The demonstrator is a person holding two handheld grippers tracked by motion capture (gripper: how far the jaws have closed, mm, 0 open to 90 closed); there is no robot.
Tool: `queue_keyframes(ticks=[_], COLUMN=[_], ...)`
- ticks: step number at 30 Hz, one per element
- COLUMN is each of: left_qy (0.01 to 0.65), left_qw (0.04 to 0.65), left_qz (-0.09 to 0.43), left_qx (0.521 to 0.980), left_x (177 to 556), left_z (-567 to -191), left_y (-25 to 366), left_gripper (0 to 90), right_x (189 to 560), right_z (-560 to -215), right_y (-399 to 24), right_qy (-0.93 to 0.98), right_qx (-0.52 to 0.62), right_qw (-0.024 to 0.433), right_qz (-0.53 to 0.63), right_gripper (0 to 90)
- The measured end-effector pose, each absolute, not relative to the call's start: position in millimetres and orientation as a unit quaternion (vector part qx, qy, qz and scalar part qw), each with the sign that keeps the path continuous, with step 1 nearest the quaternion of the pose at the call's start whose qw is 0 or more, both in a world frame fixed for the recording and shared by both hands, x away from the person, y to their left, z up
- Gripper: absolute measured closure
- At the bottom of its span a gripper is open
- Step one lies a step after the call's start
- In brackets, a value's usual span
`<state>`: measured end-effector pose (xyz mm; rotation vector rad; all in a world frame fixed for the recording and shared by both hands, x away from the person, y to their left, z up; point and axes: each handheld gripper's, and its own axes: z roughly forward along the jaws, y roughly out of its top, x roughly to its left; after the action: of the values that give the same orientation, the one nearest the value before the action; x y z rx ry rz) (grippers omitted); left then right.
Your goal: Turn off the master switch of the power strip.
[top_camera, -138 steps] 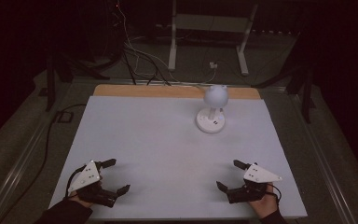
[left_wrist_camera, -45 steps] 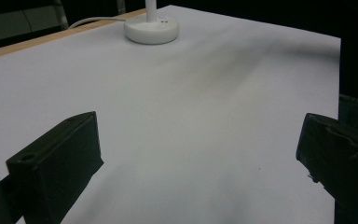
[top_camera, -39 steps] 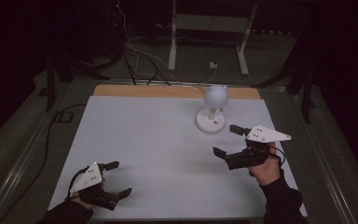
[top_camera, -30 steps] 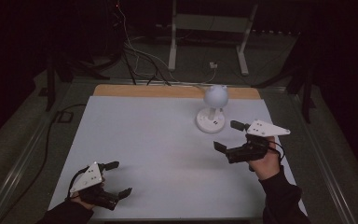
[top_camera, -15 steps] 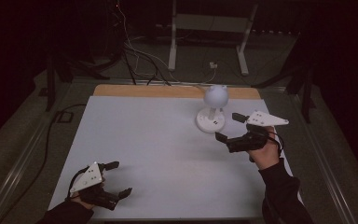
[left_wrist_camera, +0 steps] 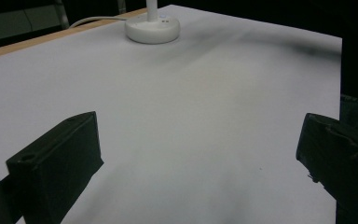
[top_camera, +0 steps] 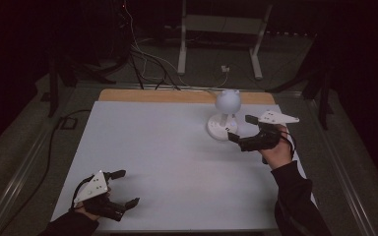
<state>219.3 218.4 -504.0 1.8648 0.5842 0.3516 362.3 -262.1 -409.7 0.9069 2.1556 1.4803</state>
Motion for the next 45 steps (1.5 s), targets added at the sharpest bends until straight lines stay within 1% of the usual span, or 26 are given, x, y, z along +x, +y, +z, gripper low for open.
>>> queue_keyframes(ticks=[10, 21, 22, 24, 25, 26, 27, 28, 29, 30, 31, 32, 34, 35, 36, 39, 43, 44, 45], left_qy=[0.246, 0.246, 0.246, 0.246, 0.246, 0.247, 0.247, 0.247, 0.246, 0.246, 0.247, 0.247, 0.247, 0.247, 0.247, 0.247, 0.247, 0.247, 0.247], left_qw=[0.546, 0.546, 0.546, 0.546, 0.546, 0.546, 0.547, 0.546, 0.547, 0.547, 0.547, 0.546, 0.546, 0.546, 0.547, 0.547, 0.547, 0.547, 0.547], left_qz=[0.149, 0.151, 0.151, 0.150, 0.151, 0.151, 0.151, 0.151, 0.151, 0.151, 0.151, 0.151, 0.151, 0.151, 0.150, 0.151, 0.150, 0.150, 0.151], left_qx=[0.787, 0.786, 0.787, 0.787, 0.786, 0.786, 0.786, 0.786, 0.786, 0.786, 0.786, 0.786, 0.786, 0.786, 0.786, 0.786, 0.786, 0.786, 0.786], left_x=[219.2, 218.8, 218.8, 219.1, 219.1, 219.2, 219.1, 219.2, 219.2, 219.2, 219.2, 219.3, 219.3, 219.3, 219.2, 219.3, 219.3, 219.3, 219.4], left_z=[-504.0, -503.6, -503.8, -503.9, -503.8, -503.8, -503.8, -503.9, -503.7, -503.7, -503.7, -503.9, -504.0, -504.0, -503.8, -504.0, -503.9, -504.0, -504.0], left_y=[218.3, 218.6, 218.4, 218.3, 218.3, 218.3, 218.2, 218.2, 218.3, 218.3, 218.4, 218.3, 218.3, 218.3, 218.4, 218.3, 218.4, 218.4, 218.5], left_gripper=[0.4, 0.4, 0.4, 0.4, 0.4, 0.4, 0.4, 0.4, 0.4, 0.4, 0.4, 0.4, 0.4, 0.4, 0.4, 0.4, 0.4, 0.4, 0.4], right_x=[386.2, 399.4, 401.4, 402.2, 404.4, 404.4, 406.0, 406.5, 406.9, 406.9, 408.0, 408.4, 409.0, 410.5, 411.1, 412.7, 417.8, 418.9, 418.9], right_z=[-429.9, -440.8, -444.9, -447.2, -452.7, -452.7, -458.0, -460.0, -461.9, -461.9, -465.2, -466.7, -467.9, -469.7, -470.3, -471.7, -476.5, -477.6, -477.6], right_y=[-274.6, -286.8, -288.3, -288.7, -289.3, -289.3, -290.1, -290.6, -290.6, -290.6, -290.5, -290.1, -289.7, -288.5, -287.7, -286.5, -282.8, -282.1, -282.1], right_qy=[0.753, 0.733, 0.733, 0.733, 0.735, 0.735, 0.731, 0.728, 0.727, 0.727, 0.722, 0.719, 0.718, 0.716, 0.717, 0.716, 0.716, 0.715, 0.715], right_qx=[0.367, 0.397, 0.402, 0.406, 0.411, 0.411, 0.420, 0.428, 0.432, 0.432, 0.443, 0.447, 0.450, 0.453, 0.455, 0.456, 0.459, 0.462, 0.462], right_qw=[0.188, 0.221, 0.223, 0.226, 0.230, 0.230, 0.230, 0.232, 0.237, 0.237, 0.234, 0.236, 0.236, 0.237, 0.238, 0.239, 0.231, 0.231, 0.231], right_qz=[0.513, 0.507, 0.501, 0.497, 0.488, 0.488, 0.487, 0.482, 0.479, 0.479, 0.477, 0.476, 0.475, 0.475, 0.472, 0.472, 0.473, 0.472, 0.472], right_gripper=[0.0, 0.0, 2.8, 4.1, 7.4, 7.4, 12.0, 19.4, 22.7, 22.7, 31.4, 35.1, 36.7, 41.6, 44.1, 46.2, 51.5, 53.9, 53.9])
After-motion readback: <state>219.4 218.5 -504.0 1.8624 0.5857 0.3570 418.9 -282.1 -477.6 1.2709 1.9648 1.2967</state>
